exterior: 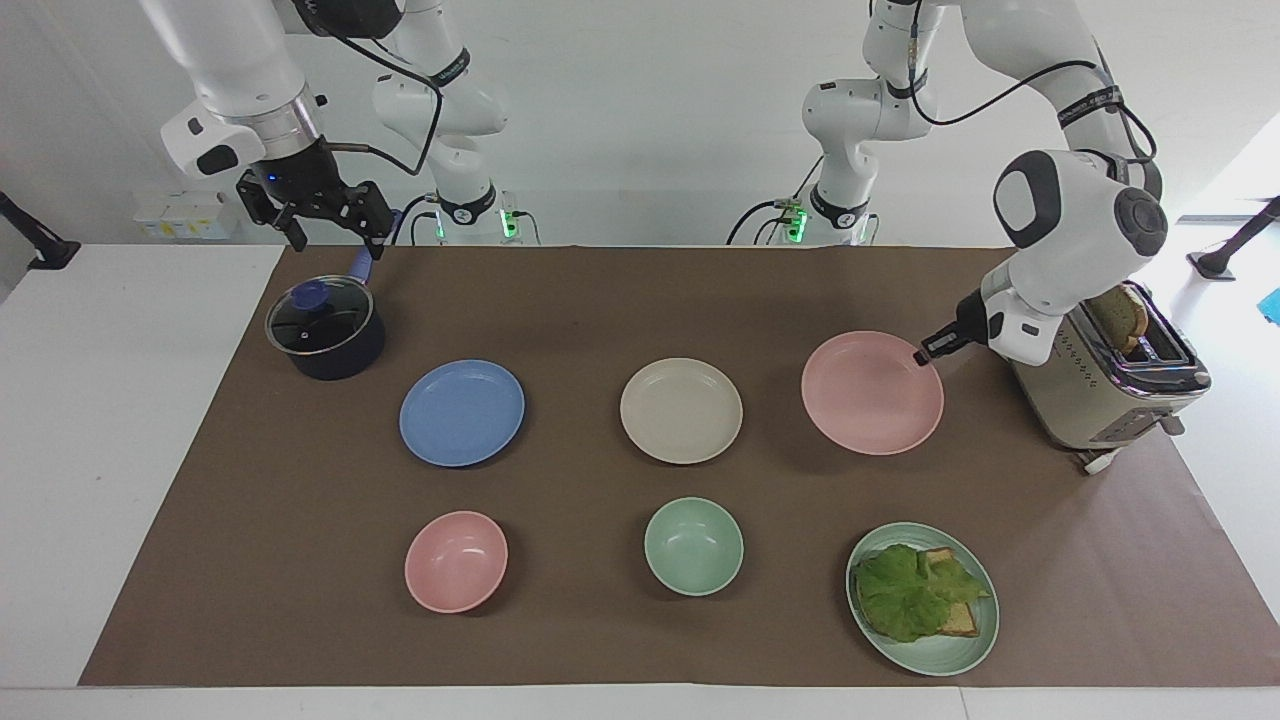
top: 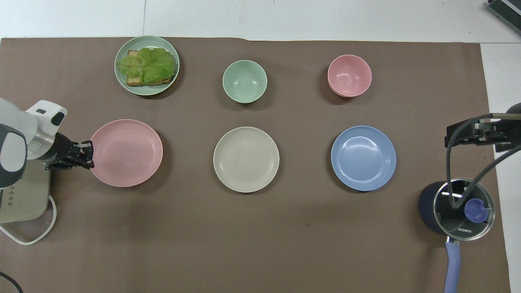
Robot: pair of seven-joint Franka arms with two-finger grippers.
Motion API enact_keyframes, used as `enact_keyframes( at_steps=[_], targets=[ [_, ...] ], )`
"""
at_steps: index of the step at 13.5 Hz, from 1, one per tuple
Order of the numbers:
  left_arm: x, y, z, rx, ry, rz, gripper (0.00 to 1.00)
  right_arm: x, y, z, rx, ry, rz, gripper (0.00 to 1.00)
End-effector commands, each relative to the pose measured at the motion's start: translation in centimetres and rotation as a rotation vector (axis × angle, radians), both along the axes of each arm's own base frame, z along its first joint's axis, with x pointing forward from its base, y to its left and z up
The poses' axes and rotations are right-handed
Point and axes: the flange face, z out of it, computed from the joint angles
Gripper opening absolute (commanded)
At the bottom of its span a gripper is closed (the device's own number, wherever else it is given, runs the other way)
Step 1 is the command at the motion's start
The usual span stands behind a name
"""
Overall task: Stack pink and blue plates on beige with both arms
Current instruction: 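Grasp the pink plate rim with the left gripper and lift, then carry the pink plate onto the beige plate with the left gripper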
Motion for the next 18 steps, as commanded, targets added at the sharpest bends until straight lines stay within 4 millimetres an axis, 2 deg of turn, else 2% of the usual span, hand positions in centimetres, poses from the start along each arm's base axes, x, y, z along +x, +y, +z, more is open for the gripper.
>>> enact_keyframes(
  at_steps=[1,4,7,11,14,16,17,18],
  targets=[
    [-1.1,-6.2,0.3,-0.037,0.015,0.024,0.00,-0.7,-0.5,0.1,-0.010,-0.011,0.025,1.00],
    [-2.8,-12.8,0.2,-0.055,-0.015,-0.027,0.00,-0.6,-0.5,0.0,-0.010,-0.009,0.025,1.00],
    [-4.1,-18.0,-2.2,-0.066,-0.066,-0.027,0.00,-0.7,-0.5,0.1,-0.010,-0.011,0.025,1.00],
    [-4.0,-21.4,-7.2,-0.048,-0.104,-0.019,0.00,-0.6,-0.5,0.0,-0.010,-0.009,0.024,1.00],
    [-4.1,-21.2,-8.5,-0.040,-0.110,-0.015,0.00,-0.6,-0.5,0.0,-0.010,-0.009,0.025,1.00],
    [-4.1,-21.1,-8.6,-0.040,-0.111,-0.020,0.00,-0.6,-0.5,0.0,-0.010,-0.010,0.024,1.00],
    [-4.1,-21.1,-8.5,-0.039,-0.109,-0.020,0.37,-0.6,-0.5,0.0,-0.010,-0.009,0.025,1.00],
    [-4.2,-21.1,-8.6,-0.038,-0.103,-0.026,0.99,-0.6,-0.5,0.0,-0.010,-0.009,0.024,1.00]
  ],
)
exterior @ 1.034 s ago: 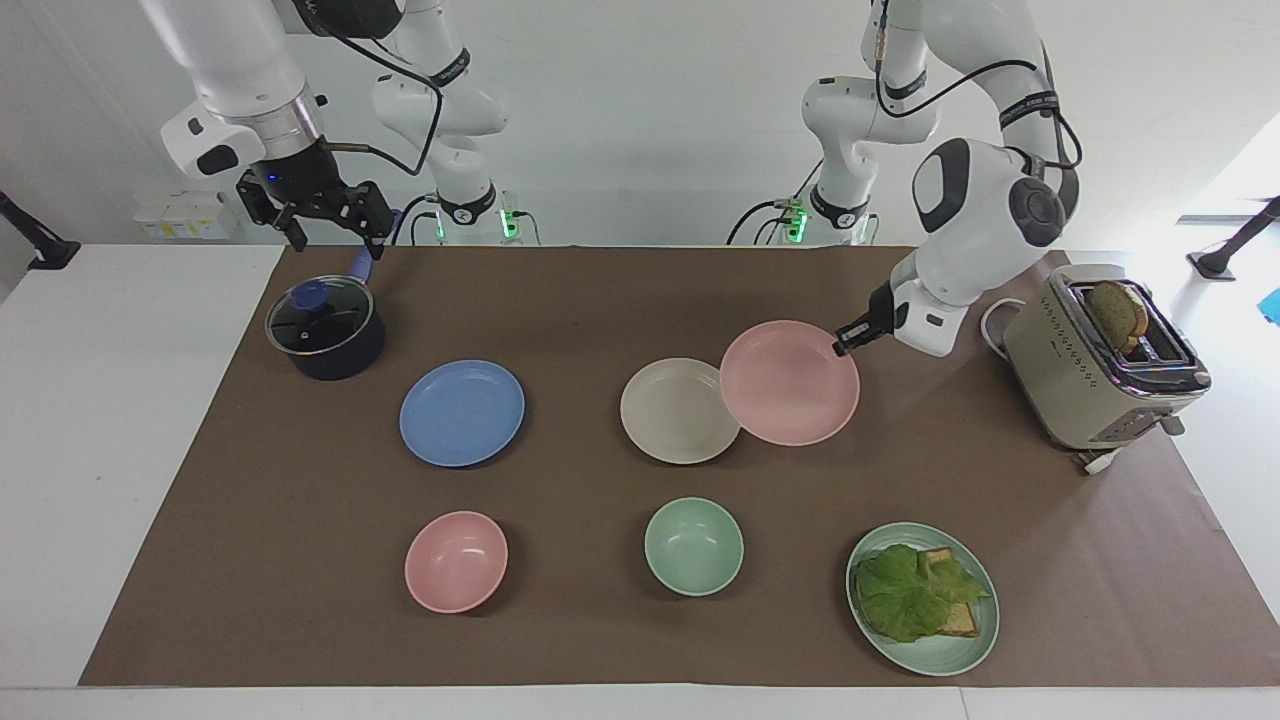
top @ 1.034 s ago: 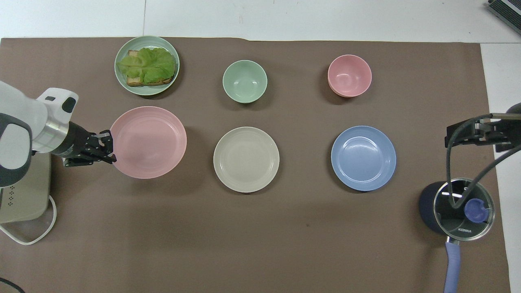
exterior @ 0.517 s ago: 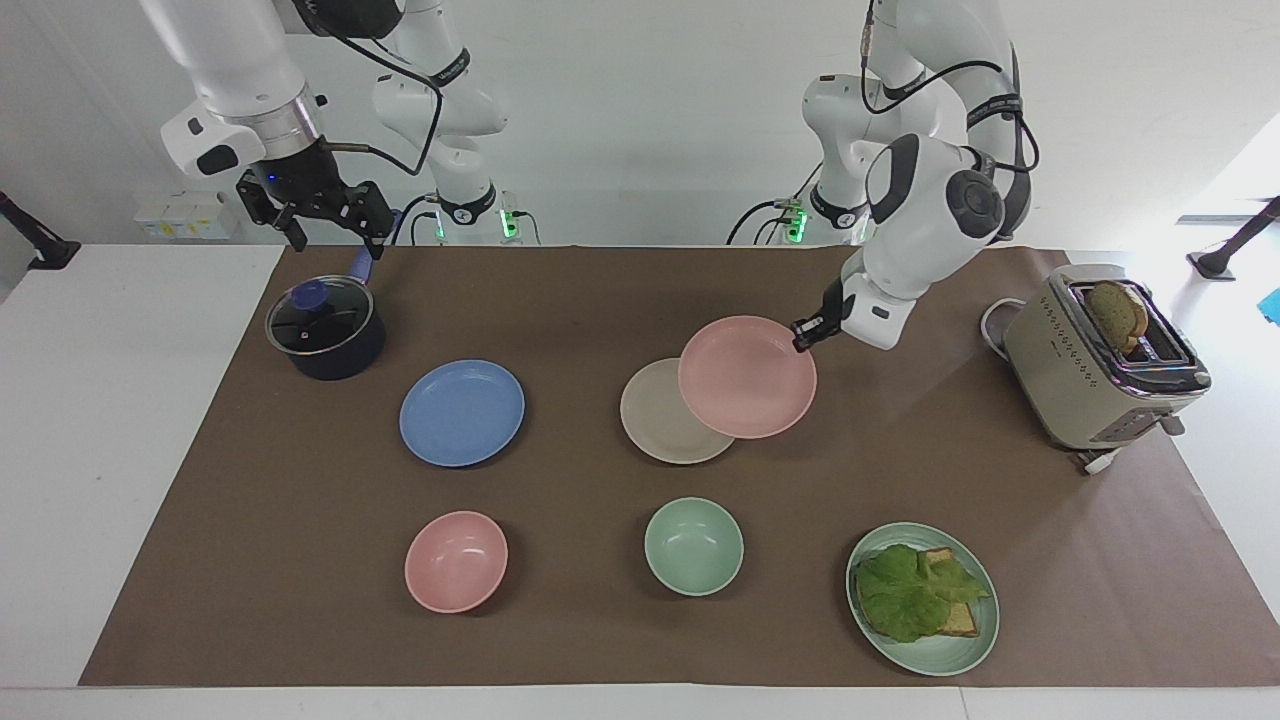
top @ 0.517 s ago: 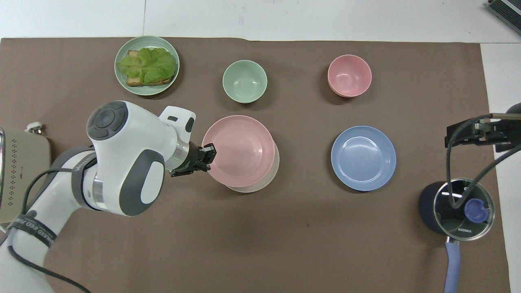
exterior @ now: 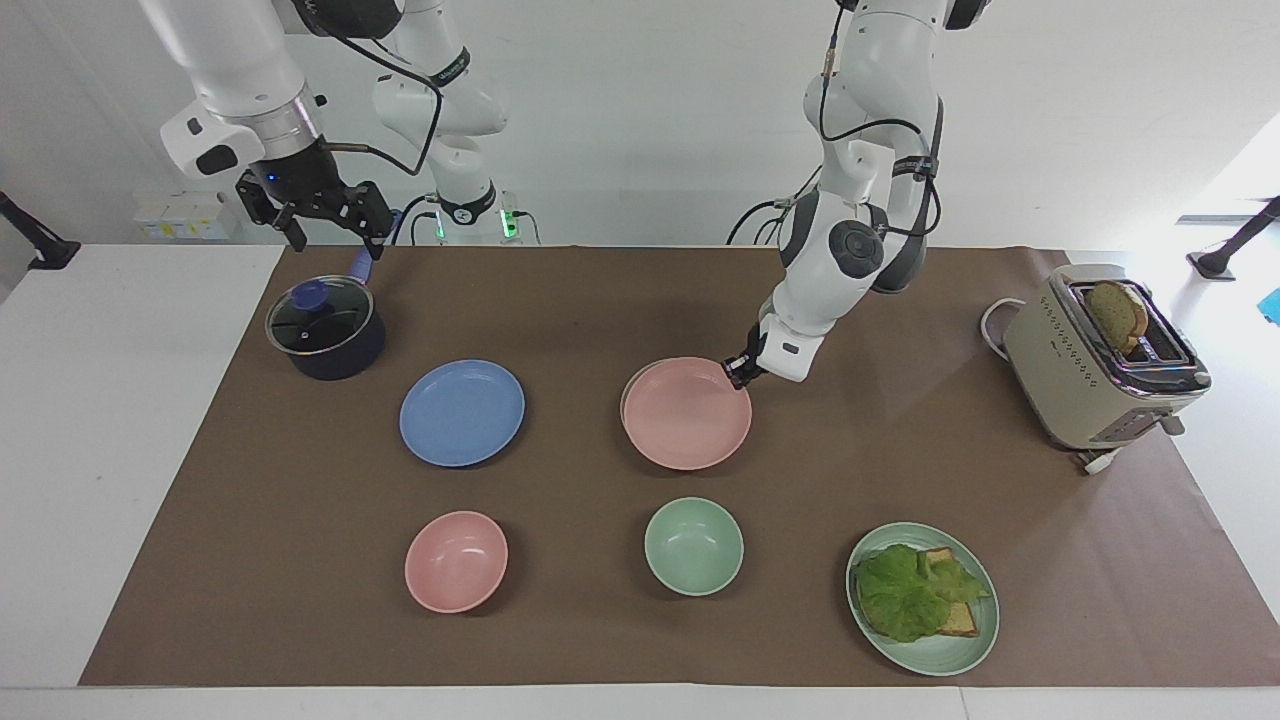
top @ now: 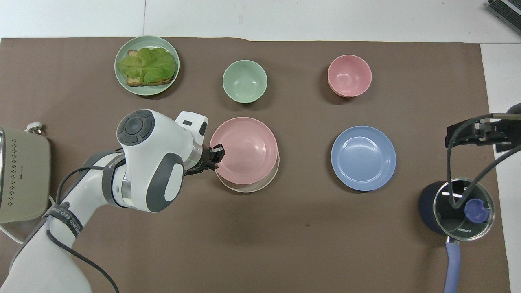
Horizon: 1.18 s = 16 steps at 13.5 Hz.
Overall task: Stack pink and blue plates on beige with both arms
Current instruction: 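Carry the pink plate onto the beige plate with the left gripper, then open the left gripper to release the pink plate, then retract the left gripper while the right gripper reaches toward the blue plate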
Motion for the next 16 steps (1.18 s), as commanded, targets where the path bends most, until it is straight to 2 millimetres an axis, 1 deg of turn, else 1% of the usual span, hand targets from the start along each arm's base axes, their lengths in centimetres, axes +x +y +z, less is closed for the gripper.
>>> enact_keyframes(
  at_steps=[1,3,4,5,6,7,8,9,10,12,14,16],
  targets=[
    [-0.4,0.1,0.4,-0.014,-0.001,0.007,1.00,-0.7,-0.5,0.1,-0.010,-0.011,0.025,1.00],
    [-0.4,0.2,0.5,0.000,0.009,-0.006,1.00,-0.6,-0.5,0.0,-0.010,-0.009,0.025,1.00],
    [-0.3,0.8,1.0,0.002,0.018,-0.005,1.00,-0.7,-0.5,0.1,-0.010,-0.011,0.026,1.00],
    [0.0,1.4,2.2,0.017,0.026,-0.019,1.00,-0.7,-0.5,0.1,-0.010,-0.011,0.025,1.00],
    [0.9,2.5,3.9,0.063,0.035,-0.046,1.00,-0.7,-0.5,0.1,-0.010,-0.011,0.026,1.00],
    [2.1,4.3,5.6,0.107,0.039,-0.054,1.00,-0.6,-0.5,0.0,-0.010,-0.009,0.026,1.00],
    [2.9,5.7,7.1,0.127,0.049,-0.052,1.00,-0.6,-0.5,0.0,-0.010,-0.009,0.026,1.00],
    [3.4,7.1,8.9,0.149,0.032,-0.100,1.00,-0.6,-0.5,0.0,-0.010,-0.009,0.025,1.00],
    [4.0,8.8,10.7,0.169,-0.006,-0.184,1.00,-0.6,-0.5,0.0,-0.010,-0.009,0.026,1.00],
    [5.2,13.5,14.3,0.164,-0.033,-0.226,1.00,-0.7,-1.1,0.1,-0.010,-0.005,0.015,1.00],
    [6.2,18.3,18.7,0.185,-0.069,-0.339,1.00,-0.7,-1.1,0.0,-0.010,-0.006,0.014,1.00],
    [6.7,22.3,21.9,0.181,-0.101,-0.386,1.00,-0.5,-1.0,-0.1,-0.009,-0.015,0.015,1.00]
  ],
)
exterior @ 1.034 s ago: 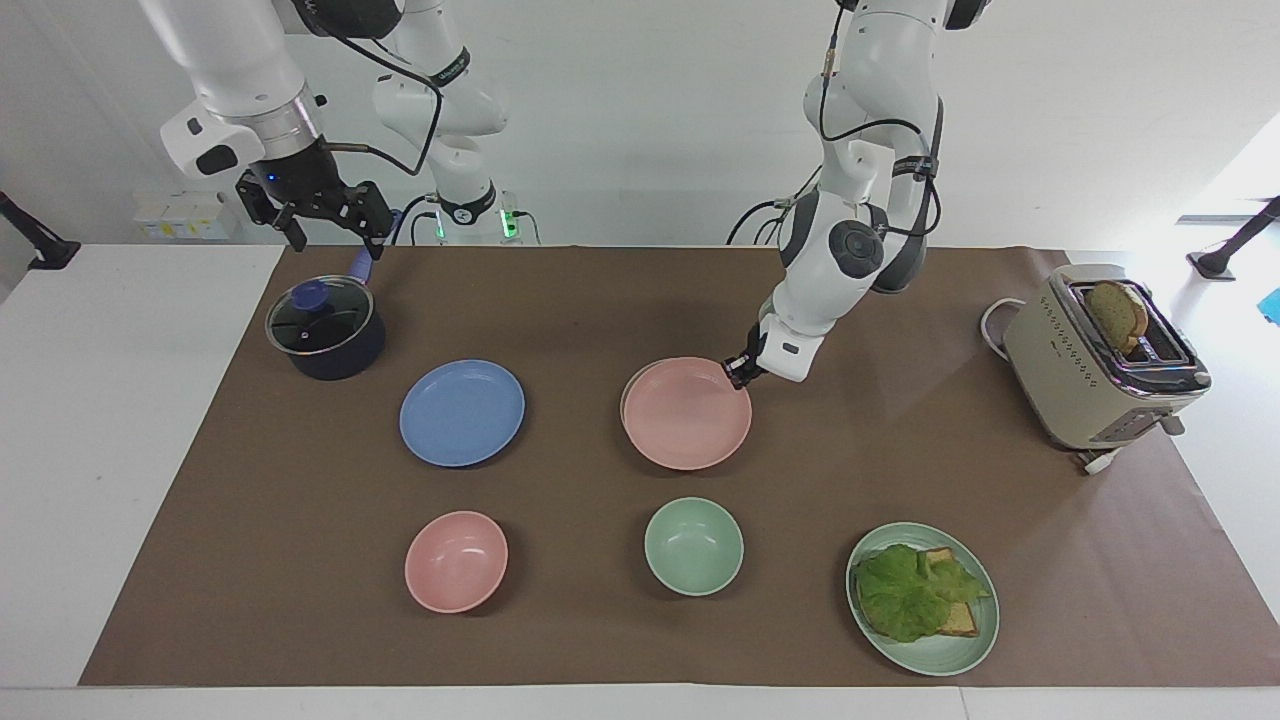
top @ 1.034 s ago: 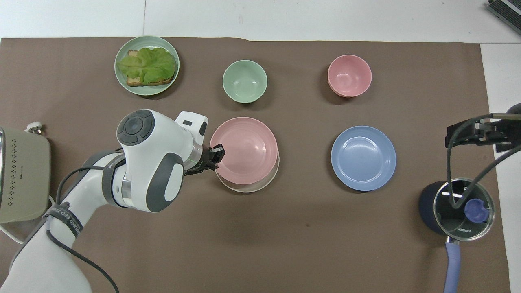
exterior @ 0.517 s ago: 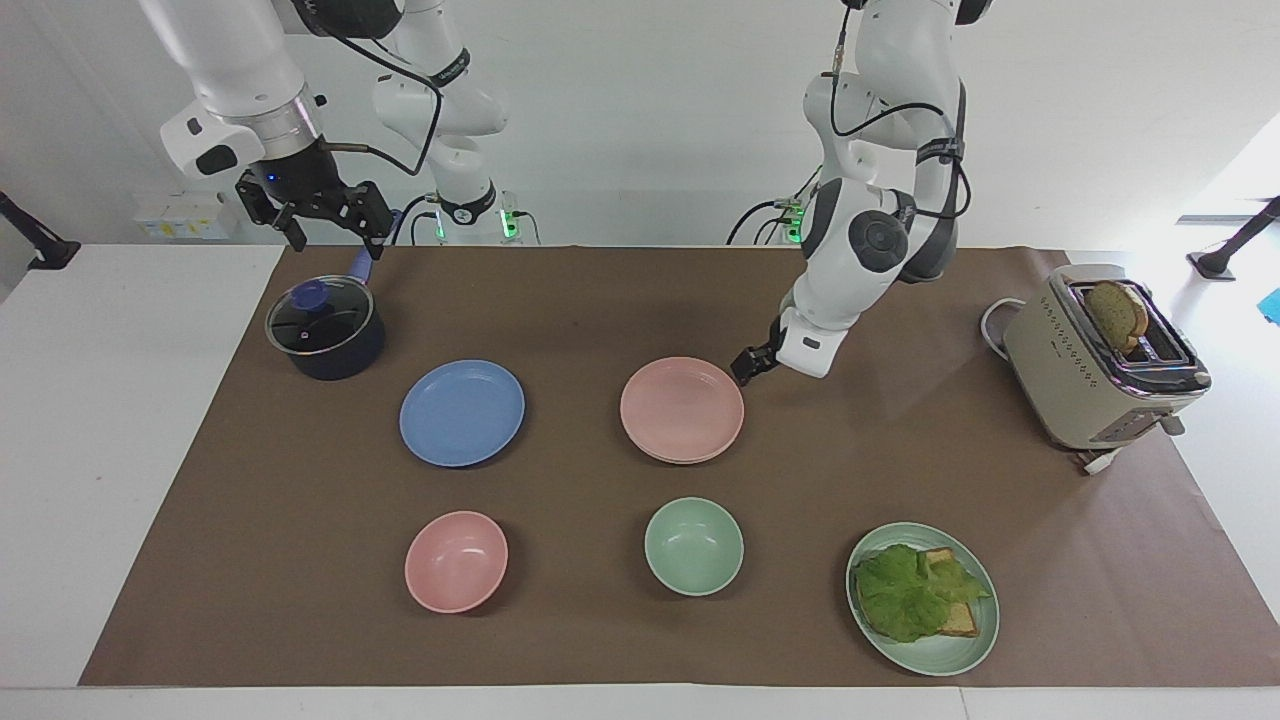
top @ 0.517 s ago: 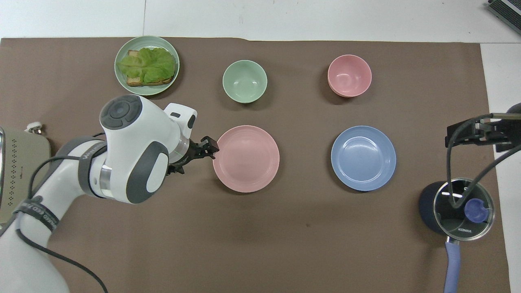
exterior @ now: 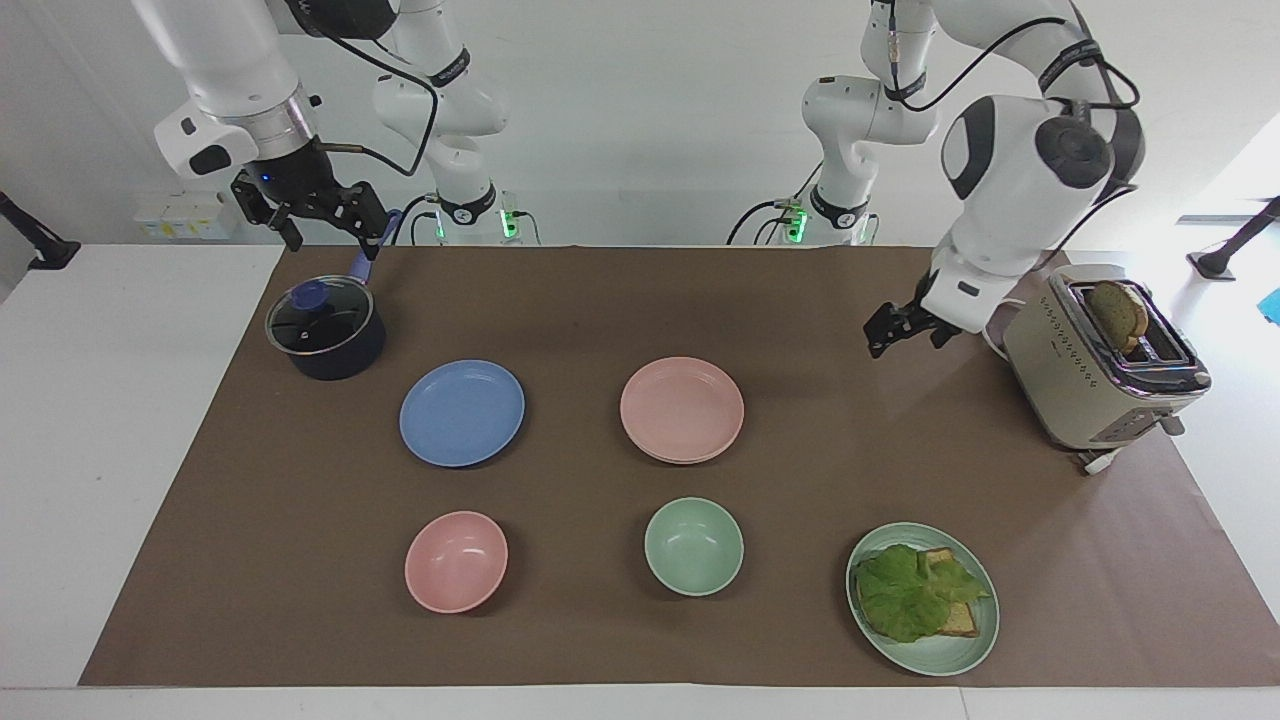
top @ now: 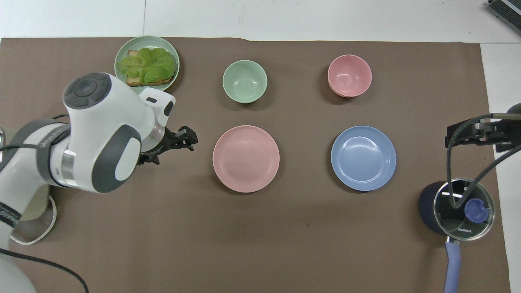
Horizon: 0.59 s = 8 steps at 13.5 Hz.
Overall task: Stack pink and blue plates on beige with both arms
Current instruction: 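Retract the left gripper while the right gripper reaches toward the blue plate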
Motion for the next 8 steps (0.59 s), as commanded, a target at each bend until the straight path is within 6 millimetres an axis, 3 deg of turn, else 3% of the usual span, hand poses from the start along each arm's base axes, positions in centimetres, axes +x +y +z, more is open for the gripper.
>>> enact_keyframes(
  at_steps=[1,4,6,8],
  targets=[
    [0.4,3.9,3.5,0.024,-0.011,-0.088,1.00,-0.1,-0.4,-0.3,-0.009,-0.046,0.028,1.00],
    [-0.2,6.3,5.8,0.066,-0.021,-0.146,1.00,0.5,-0.9,-2.4,-0.011,-0.089,0.022,1.00],
    [-1.2,7.6,7.4,0.066,-0.033,-0.165,1.00,1.2,-0.9,-5.5,-0.011,-0.112,0.027,1.00],
    [-1.9,7.4,8.6,0.067,-0.056,-0.179,1.00,1.9,-0.5,-10.0,-0.009,-0.101,0.038,1.00]
  ],
)
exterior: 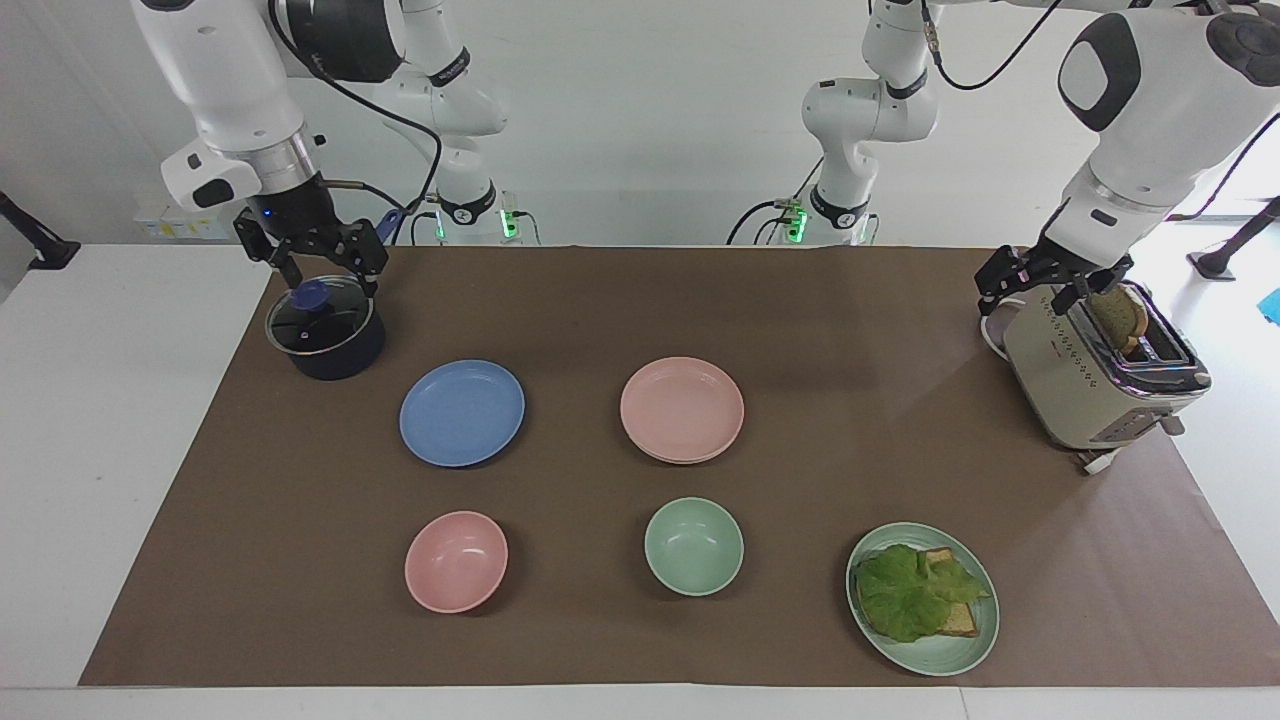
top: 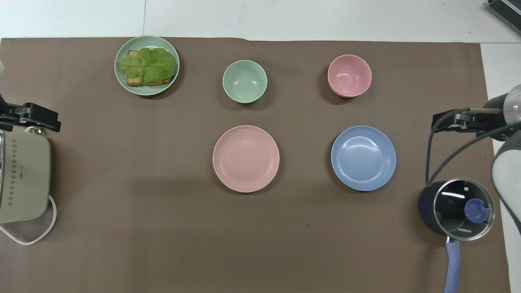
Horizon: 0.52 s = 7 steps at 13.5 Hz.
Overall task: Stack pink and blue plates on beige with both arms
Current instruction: 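Retract the left gripper while the right gripper reaches toward the blue plate, then grasp the blue plate rim with the right gripper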
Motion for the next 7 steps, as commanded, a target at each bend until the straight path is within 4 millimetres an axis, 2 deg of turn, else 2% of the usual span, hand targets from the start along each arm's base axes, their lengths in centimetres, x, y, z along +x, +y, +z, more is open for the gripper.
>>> enact_keyframes(
  at_steps=[1,4,6,7],
  targets=[
    [-1.1,0.2,1.5,0.018,-0.006,-0.023,1.00,0.0,0.1,-5.6,-0.010,-0.003,0.041,1.00],
    [-1.2,0.0,1.5,0.012,-0.007,-0.019,1.00,2.1,0.5,-12.6,0.002,0.049,0.051,1.00],
    [-1.1,0.2,1.4,0.012,-0.007,-0.016,1.00,2.1,0.6,-16.2,0.006,0.037,0.060,1.00],
    [-1.2,0.2,1.5,0.010,-0.009,-0.016,1.00,1.9,1.5,-18.0,0.008,0.014,0.076,1.00]
  ],
)
